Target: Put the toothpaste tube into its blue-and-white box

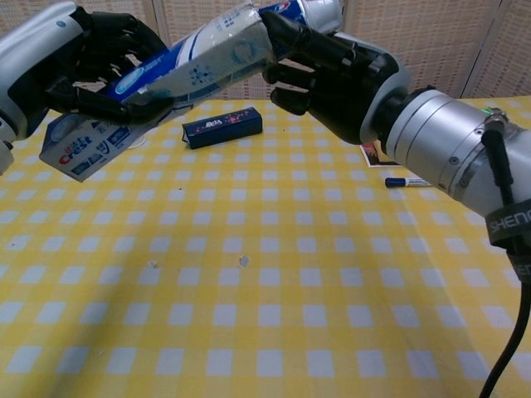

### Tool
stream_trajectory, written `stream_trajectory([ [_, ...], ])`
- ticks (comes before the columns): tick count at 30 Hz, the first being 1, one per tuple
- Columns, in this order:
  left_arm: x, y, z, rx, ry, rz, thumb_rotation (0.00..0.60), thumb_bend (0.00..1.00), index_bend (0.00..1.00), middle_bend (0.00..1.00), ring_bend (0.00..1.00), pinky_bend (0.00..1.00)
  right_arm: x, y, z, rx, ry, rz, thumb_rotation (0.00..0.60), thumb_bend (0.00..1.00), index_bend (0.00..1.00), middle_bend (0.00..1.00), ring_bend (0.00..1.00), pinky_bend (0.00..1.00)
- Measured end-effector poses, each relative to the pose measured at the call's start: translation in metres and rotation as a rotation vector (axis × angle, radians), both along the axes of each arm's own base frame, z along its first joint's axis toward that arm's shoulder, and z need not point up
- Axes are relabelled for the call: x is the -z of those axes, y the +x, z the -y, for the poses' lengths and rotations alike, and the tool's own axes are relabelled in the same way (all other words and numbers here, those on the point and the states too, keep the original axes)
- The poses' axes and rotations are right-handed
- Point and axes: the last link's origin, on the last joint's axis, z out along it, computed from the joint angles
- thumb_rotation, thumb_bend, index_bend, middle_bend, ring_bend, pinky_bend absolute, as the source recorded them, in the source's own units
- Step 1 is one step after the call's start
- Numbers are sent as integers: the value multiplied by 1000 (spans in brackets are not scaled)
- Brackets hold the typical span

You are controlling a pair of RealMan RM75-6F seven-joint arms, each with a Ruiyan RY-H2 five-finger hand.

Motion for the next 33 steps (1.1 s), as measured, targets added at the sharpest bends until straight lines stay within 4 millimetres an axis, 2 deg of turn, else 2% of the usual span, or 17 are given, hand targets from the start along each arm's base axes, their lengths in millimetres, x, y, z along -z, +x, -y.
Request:
stream_trajectory([
  [4,1,0,-1,-2,-5,3,600,353,585,669,576,551,-4,1,-3,-29,-17,17,600,628,79,142,348,467],
  [6,1,0,-1,-3,-5,4,600,353,585,669,575,551,-5,1,-4,-41,-19,29,600,603,6,75,287,388],
  [10,-1,-2,-3,-11,1,11,600,353,586,669,576,551,-8,0,-4,-49,-31,52,600,566,0,4,206,289],
  [20,-6,-3,-5,-16,17,41,600,352,591,673,577,552,-13,-5,-4,-67,-82,42,600,491,0,0,70,133],
  [27,-9,-2,-5,-10,35,53,600,353,594,677,579,552,-15,-9,-4,-67,-83,28,600,485,0,0,64,106],
  [33,-16,-4,-6,-12,58,100,600,353,594,677,579,552,-24,-19,-2,-61,-123,17,600,476,0,0,60,88],
])
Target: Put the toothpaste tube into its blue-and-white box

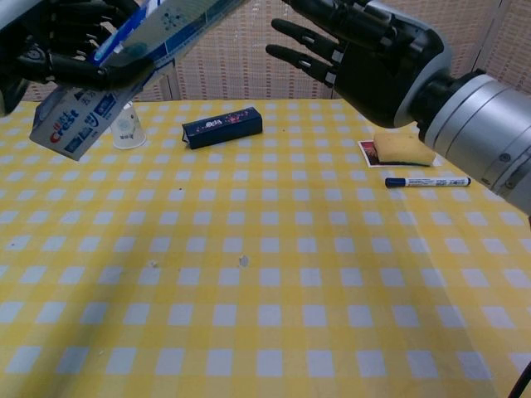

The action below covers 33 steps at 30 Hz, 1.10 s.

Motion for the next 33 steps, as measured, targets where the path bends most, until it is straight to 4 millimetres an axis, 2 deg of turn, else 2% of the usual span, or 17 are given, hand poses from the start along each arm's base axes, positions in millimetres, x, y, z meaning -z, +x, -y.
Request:
stream_trajectory([
  [5,-9,-3,-1,5,49,67,600,352,595,681,581,552,-11,-10,2,11,-30,-10,600,473,0,0,63,87],
  [12,-6,-8,-6,-9,53,107,600,352,592,682,579,552,-22,-20,3,-5,-79,-57,600,469,0,0,58,64],
  [16,-5,-6,-5,-3,58,194,600,353,583,682,575,550,-26,-23,0,-27,-115,-92,600,467,0,0,74,63],
  [27,12,-13,-9,-28,61,339,600,353,581,682,571,547,-50,-30,-1,-30,-173,-164,600,466,0,0,84,63],
  [33,21,-15,-6,-15,52,349,600,352,580,682,570,546,-48,-29,-2,-58,-165,-189,600,466,0,0,80,63],
])
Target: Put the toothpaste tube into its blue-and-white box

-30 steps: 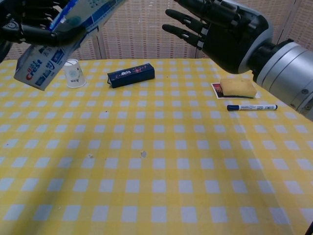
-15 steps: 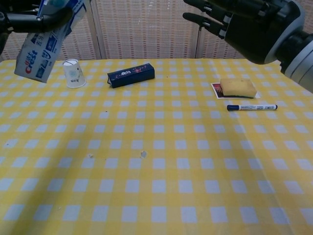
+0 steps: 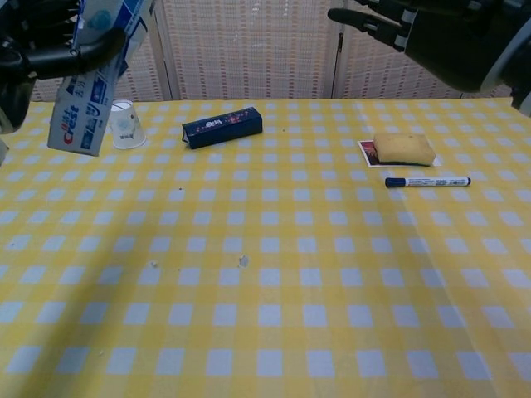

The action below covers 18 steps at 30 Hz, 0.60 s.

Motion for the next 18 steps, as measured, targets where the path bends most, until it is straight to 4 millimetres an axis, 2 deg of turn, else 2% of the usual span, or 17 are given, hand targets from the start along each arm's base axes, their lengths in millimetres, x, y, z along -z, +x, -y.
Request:
stream_trajectory([
  [9,17,2,8,45,-13,-84,600,353,581,682,570,546,5,35,9,-89,8,-35,600,465,0,0,70,59],
  [18,12,-1,4,39,-6,-92,600,352,581,682,570,546,8,61,-5,-148,0,-19,600,464,0,0,78,59],
])
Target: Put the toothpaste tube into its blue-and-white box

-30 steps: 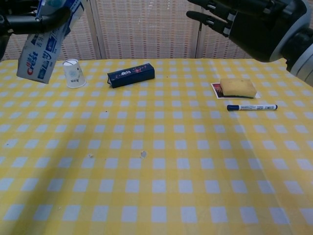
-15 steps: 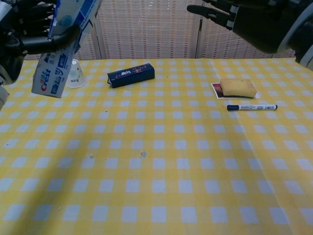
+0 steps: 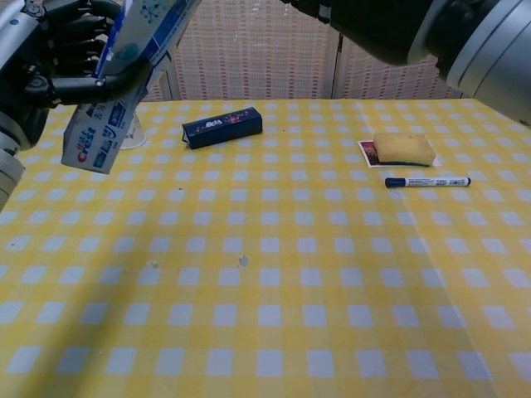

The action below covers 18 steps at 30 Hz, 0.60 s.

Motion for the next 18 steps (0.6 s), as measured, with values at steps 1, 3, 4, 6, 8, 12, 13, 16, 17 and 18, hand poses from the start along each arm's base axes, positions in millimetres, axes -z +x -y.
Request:
stream_trajectory([
  [1,-1,-1,0,-2,1,1,600,352,581,682,570,546,0,1,-1,-3,-3,3,600,464,0,0,80,59],
  [3,-3,-2,-1,-5,2,1,600,352,581,682,570,546,-2,3,-4,-10,-13,9,600,464,0,0,85,59],
  [4,-3,-3,-2,-8,2,2,600,352,582,682,570,546,-2,3,-5,-13,-18,12,600,464,0,0,87,59],
  [6,-4,-5,-2,-12,3,1,600,352,582,682,570,546,-4,4,-7,-18,-31,16,600,464,0,0,87,59],
  [8,-4,-6,-2,-14,3,-2,600,353,582,682,570,546,-6,5,-8,-20,-41,17,600,464,0,0,86,59],
  [12,-4,-6,-2,-11,3,-5,600,352,582,682,570,546,-9,5,-9,-29,-64,4,600,463,0,0,82,59],
  [13,-4,-5,-1,-8,3,-5,600,352,582,682,570,546,-9,6,-9,-32,-65,1,600,463,0,0,82,59],
  [16,-4,-4,0,0,6,-9,600,352,582,682,570,546,-7,8,-9,-34,-60,-6,600,464,0,0,81,59],
  [17,-4,-3,0,2,6,-11,600,352,582,682,570,546,-6,8,-9,-34,-59,-11,600,463,0,0,79,59],
  [18,-4,-2,0,4,7,-13,600,352,582,682,570,546,-5,9,-9,-34,-58,-18,600,463,0,0,76,59],
])
